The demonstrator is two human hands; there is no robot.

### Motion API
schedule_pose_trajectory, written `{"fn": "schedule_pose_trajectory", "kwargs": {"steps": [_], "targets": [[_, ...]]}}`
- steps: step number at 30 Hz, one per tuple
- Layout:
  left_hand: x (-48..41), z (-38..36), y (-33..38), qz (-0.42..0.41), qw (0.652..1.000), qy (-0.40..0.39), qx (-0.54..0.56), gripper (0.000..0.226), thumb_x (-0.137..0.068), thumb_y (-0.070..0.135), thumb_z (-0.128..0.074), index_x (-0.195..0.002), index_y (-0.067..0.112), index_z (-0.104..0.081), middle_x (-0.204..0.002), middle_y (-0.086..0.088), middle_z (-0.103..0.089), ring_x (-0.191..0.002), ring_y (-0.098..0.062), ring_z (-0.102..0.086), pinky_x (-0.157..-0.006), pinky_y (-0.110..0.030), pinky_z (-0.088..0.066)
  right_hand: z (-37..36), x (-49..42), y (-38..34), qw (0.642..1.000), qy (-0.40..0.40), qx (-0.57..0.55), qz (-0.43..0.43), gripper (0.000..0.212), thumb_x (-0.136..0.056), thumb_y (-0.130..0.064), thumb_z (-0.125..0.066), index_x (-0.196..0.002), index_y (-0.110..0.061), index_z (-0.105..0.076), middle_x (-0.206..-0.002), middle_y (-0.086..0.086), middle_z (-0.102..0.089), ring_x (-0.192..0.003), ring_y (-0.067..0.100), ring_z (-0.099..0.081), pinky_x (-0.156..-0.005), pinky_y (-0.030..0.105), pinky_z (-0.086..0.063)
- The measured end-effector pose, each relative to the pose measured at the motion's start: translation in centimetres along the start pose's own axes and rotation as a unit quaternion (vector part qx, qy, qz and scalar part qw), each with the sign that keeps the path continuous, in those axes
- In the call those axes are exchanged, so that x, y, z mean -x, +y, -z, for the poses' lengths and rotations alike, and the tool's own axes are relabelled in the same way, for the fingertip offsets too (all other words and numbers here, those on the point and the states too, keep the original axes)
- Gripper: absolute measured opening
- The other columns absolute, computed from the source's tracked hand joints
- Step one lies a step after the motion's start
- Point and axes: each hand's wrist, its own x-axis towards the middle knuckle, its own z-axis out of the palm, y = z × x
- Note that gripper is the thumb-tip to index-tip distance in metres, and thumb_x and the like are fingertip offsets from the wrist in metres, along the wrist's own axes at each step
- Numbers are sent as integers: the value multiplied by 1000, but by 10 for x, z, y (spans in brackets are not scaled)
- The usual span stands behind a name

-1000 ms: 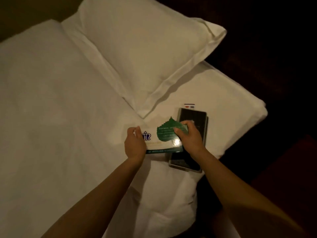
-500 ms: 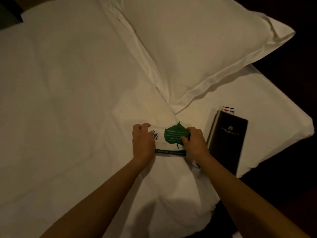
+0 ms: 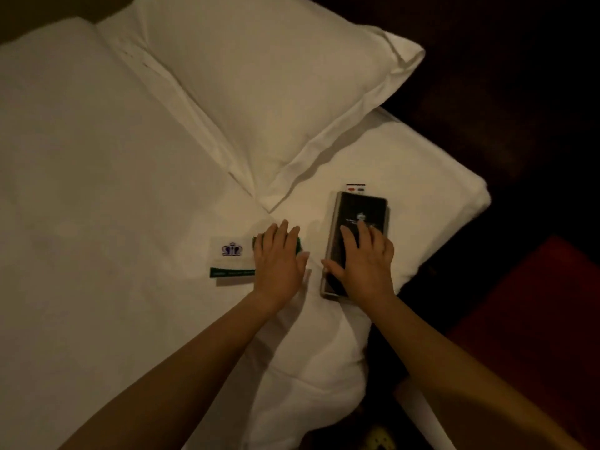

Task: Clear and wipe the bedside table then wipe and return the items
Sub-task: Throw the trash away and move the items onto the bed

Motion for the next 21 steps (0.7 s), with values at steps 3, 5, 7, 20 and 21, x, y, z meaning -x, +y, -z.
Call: {"fn": "schedule_pose_trajectory", "kwargs": {"steps": [3, 5, 7, 20, 21], "targets": [[2, -9, 44, -47, 998, -27, 11, 56, -96, 38, -41, -146, 17, -26, -157, -8, -22, -145, -26, -16, -118, -43, -11, 11, 24, 50, 999, 4, 7, -45, 74, -87, -60, -41, -146, -23, -17, -158, 10, -11, -142, 32, -11, -114, 54, -9], [6, -18, 75, -80, 996, -44, 13, 59, -95, 39, -41, -146, 17, -23, -157, -8, -22, -145, -27, -16, -118, -43, -12, 19, 44, 83, 997, 14, 17, -80, 73, -87, -61, -40, -146, -26, -16, -159, 8, -8, -143, 32, -10, -114, 54, -10], [12, -27, 105, -113, 992, -52, 12, 59, -95, 38, -40, -147, 17, -22, -157, -8, -22, -145, -26, -16, -118, -41, -12, 25, 66, 114, 992, 26, 23, -117, 71, -87, -60, -41, -146, -26, -18, -158, 8, -10, -143, 33, -11, -114, 55, -11], [83, -100, 294, -301, 944, -133, -12, 57, -97, 40, -35, -147, 18, -19, -158, -6, -17, -146, -24, -11, -119, -42, -13, 33, 228, 280, 941, 105, -42, -319, 65, -91, -55, -37, -142, -16, -28, -154, 15, -24, -140, 35, -22, -112, 53, -19], [89, -105, 306, -310, 941, -136, -18, 57, -97, 40, -36, -147, 18, -20, -158, -6, -18, -146, -24, -11, -119, -42, -13, 33, 238, 291, 936, 106, -47, -332, 66, -91, -55, -37, -142, -16, -28, -154, 15, -24, -140, 35, -21, -112, 53, -19]]}}
